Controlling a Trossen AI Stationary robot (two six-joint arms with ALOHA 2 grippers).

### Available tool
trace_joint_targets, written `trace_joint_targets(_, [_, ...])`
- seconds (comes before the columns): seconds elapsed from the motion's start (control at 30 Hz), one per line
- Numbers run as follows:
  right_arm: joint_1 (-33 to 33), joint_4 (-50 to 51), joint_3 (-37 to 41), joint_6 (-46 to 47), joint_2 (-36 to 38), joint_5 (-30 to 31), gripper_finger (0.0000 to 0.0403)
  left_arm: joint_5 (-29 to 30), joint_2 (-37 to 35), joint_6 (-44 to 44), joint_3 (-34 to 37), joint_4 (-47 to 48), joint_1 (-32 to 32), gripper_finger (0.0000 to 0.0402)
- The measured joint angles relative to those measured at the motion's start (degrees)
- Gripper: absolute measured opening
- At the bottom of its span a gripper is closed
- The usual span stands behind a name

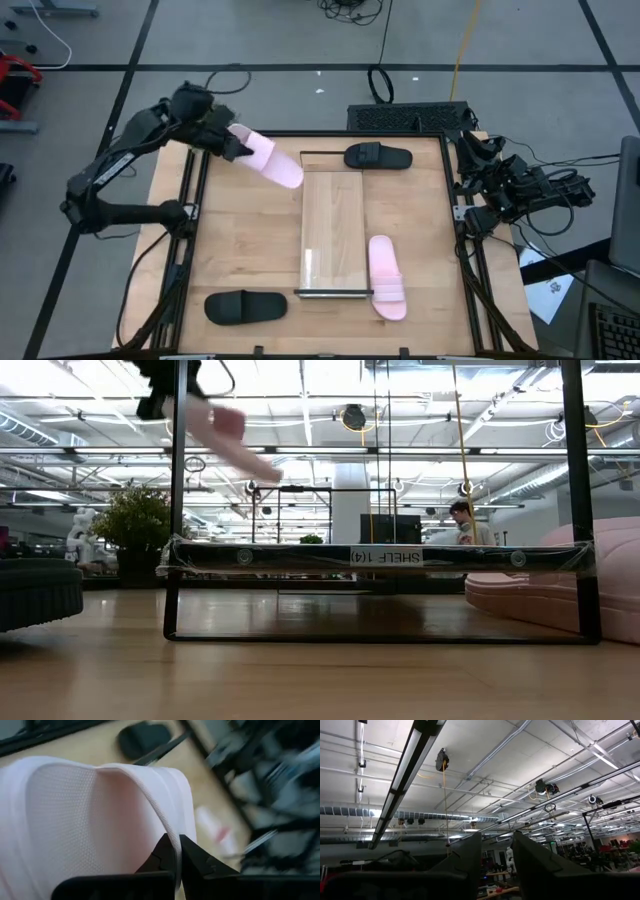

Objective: Pick and place slides into the shelf
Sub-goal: Put the top pink slipper on the shelf

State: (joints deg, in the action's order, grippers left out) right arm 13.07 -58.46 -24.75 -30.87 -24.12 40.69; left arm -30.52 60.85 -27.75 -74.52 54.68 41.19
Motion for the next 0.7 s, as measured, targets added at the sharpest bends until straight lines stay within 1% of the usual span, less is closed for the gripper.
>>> trace_joint_targets(0.1, [-0.01, 0.0, 0.0, 0.02, 0.0, 0.0, 0.01, 1.34, -2.19, -9.51, 0.0, -7.5, -4.26, 0.0])
trace_joint_targets(0.13, [0.01, 0.0, 0.0, 0.02, 0.0, 0.0, 0.01, 2.49, -2.86, -12.69, 0.0, -9.48, -5.96, 0.0])
trace_joint_targets(0.2, [0.01, -0.01, 0.0, 0.06, 0.0, 0.0, 0.01, 6.78, -3.89, -18.13, -0.04, -12.06, -9.95, 0.0])
trace_joint_targets(0.3, [0.0, 0.0, 0.0, 0.06, 0.0, 0.0, 0.01, 15.75, -4.34, -25.8, -0.04, -12.96, -17.77, 0.0])
trace_joint_targets(0.43, [-0.01, 0.0, 0.0, -0.36, 0.0, 0.0, 0.01, 28.92, -2.98, -34.51, -0.04, -14.21, -30.39, 0.0])
trace_joint_targets(0.57, [0.01, 0.0, 0.0, -1.86, 0.0, 0.02, 0.01, 42.67, 0.84, -39.79, -0.04, -22.41, -42.66, 0.0])
trace_joint_targets(0.7, [-0.01, 0.01, 0.0, -3.39, 0.0, 0.02, 0.01, 53.26, 5.05, -43.02, -0.04, -29.84, -51.66, 0.0])
